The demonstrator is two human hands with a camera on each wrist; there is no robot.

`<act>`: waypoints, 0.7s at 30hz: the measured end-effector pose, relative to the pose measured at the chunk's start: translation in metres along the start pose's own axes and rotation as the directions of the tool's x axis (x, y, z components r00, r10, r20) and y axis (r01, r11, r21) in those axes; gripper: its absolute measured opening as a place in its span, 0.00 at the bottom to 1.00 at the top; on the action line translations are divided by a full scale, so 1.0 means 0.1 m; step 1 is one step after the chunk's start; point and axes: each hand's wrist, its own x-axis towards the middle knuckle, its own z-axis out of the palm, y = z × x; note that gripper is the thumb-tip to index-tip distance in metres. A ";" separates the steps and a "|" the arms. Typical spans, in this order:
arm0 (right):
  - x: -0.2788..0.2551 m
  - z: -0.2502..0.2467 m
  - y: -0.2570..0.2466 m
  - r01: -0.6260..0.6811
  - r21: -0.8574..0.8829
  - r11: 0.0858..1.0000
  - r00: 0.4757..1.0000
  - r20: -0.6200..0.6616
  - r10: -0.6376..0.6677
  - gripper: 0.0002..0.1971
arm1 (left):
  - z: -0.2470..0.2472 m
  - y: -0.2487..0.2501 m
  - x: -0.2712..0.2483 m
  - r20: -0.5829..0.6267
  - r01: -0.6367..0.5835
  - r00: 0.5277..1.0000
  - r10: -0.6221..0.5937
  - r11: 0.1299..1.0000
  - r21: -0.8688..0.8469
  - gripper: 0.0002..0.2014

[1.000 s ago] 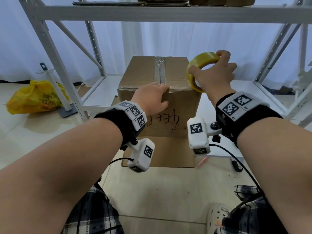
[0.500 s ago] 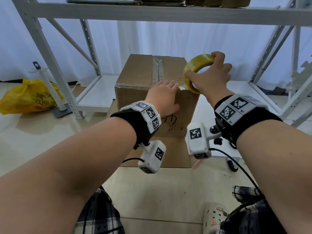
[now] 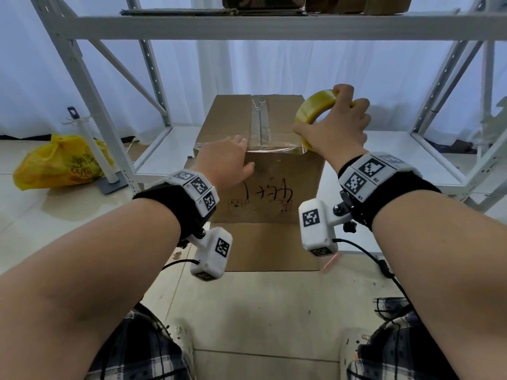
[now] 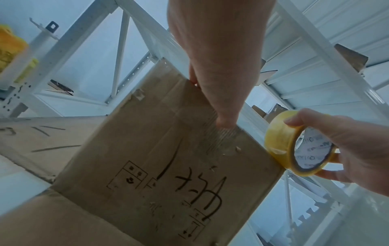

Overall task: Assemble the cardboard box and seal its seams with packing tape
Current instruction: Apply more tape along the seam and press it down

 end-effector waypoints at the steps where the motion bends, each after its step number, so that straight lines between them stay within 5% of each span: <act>1: 0.00 -0.01 0.01 -0.007 0.032 0.999 1.000 0.001 0.007 0.45 | 0.00 0.01 -0.01 0.007 0.010 1.000 -0.011 1.000 0.011 0.29; 8: 0.09 -0.13 0.14 -0.081 0.282 0.956 0.997 0.041 0.072 0.32 | -0.06 0.29 0.11 -0.032 -0.108 0.994 0.106 0.992 -0.065 0.26; 15: 0.14 -0.11 0.27 -0.257 0.450 0.855 0.966 0.140 0.217 0.48 | 0.01 0.58 0.34 -0.012 -0.179 0.984 0.180 0.967 -0.183 0.32; 21: 0.12 -0.09 0.17 -0.285 0.550 0.785 0.959 0.172 0.228 0.48 | 0.08 0.53 0.33 0.008 -0.124 0.992 0.129 0.964 -0.234 0.33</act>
